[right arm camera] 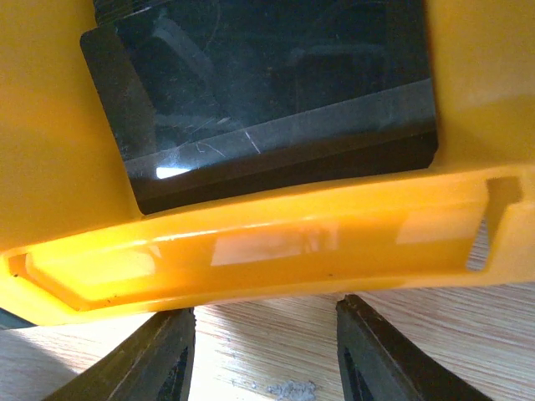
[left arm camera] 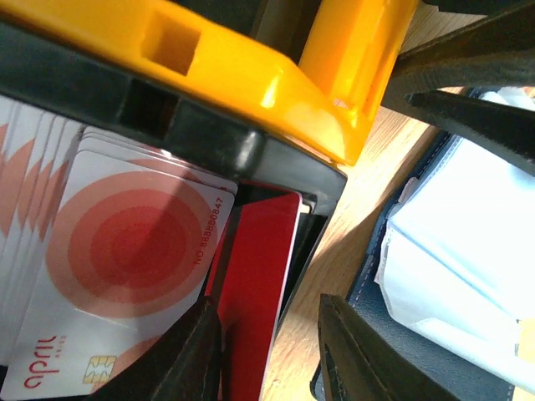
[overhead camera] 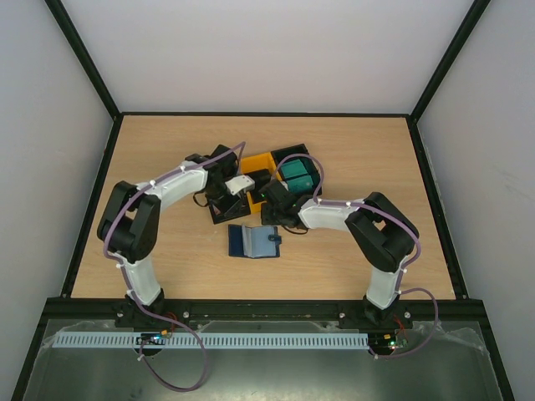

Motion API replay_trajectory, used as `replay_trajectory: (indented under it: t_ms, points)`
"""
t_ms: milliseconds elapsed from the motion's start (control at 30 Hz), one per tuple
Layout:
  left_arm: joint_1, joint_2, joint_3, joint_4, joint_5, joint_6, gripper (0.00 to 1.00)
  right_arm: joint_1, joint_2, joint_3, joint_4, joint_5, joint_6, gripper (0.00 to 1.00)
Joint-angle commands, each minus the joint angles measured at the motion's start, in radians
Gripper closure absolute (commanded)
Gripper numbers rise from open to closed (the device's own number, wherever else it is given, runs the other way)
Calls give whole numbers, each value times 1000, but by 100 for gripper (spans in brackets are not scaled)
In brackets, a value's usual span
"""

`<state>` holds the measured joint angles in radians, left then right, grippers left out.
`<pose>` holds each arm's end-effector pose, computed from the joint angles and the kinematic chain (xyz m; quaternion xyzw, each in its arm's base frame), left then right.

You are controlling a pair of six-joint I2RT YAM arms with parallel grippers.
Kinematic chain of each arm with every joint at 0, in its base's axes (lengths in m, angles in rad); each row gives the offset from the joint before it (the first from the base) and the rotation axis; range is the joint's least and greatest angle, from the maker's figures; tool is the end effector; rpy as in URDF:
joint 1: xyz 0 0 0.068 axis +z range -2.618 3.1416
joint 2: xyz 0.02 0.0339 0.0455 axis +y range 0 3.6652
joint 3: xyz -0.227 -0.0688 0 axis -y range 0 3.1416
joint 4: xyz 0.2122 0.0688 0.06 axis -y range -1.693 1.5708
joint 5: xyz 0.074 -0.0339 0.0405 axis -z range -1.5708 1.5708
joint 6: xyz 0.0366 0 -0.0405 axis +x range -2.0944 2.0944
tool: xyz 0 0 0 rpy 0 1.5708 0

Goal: Put the credit cards into the card holder
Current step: Pick up the credit card from the storage box.

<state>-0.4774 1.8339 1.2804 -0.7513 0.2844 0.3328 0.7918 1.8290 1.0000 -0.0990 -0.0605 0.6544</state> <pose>0.2793 -0.1561 0.1669 0.4040 0.8943 -0.1496 0.1208 0.2316 0.2377 0.1286 -0.0746 0.9455 0.2305 0.2177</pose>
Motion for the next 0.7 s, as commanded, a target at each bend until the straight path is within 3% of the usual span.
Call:
replay_trajectory:
  t_ms: [0, 233, 667]
  points:
    - [-4, -43, -13, -29, -11, 7, 67, -6, 13, -19, 16, 14, 9, 53]
    - [-3, -55, -17, -28, -23, 8, 69, -6, 14, -17, 16, 13, 7, 53]
    - [2, -114, -25, -19, -29, 14, 91, -7, -11, -11, 16, 7, 5, 53]
